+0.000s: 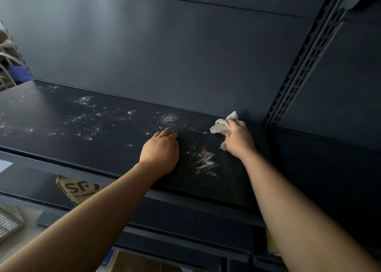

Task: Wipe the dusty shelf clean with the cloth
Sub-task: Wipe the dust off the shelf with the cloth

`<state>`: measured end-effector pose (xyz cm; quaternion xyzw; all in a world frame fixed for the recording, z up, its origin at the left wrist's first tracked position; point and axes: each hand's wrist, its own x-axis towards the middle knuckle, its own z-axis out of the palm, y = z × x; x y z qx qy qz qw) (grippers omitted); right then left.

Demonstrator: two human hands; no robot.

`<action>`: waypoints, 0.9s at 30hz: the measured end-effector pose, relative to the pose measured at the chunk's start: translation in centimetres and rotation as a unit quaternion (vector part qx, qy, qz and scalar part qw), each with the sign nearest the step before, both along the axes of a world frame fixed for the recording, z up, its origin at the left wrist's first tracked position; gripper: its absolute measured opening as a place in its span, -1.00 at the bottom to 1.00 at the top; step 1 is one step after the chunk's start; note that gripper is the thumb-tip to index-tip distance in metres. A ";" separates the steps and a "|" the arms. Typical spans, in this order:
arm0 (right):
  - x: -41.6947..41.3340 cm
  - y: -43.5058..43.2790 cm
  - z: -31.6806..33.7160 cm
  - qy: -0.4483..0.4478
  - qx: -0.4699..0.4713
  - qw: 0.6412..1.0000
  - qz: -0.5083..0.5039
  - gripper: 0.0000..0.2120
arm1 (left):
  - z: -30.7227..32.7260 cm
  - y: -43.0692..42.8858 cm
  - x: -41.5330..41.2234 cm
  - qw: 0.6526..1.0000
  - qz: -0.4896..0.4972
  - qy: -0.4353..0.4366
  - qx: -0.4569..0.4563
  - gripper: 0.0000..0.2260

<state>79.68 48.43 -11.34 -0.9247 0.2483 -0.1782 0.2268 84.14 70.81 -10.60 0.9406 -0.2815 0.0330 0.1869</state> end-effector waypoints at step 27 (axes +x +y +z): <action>-10.7 8.7 2.2 -0.073 0.113 0.967 -0.217 -0.45 | 0.3 12.7 2.0 0.993 -0.118 -0.005 0.028 -0.65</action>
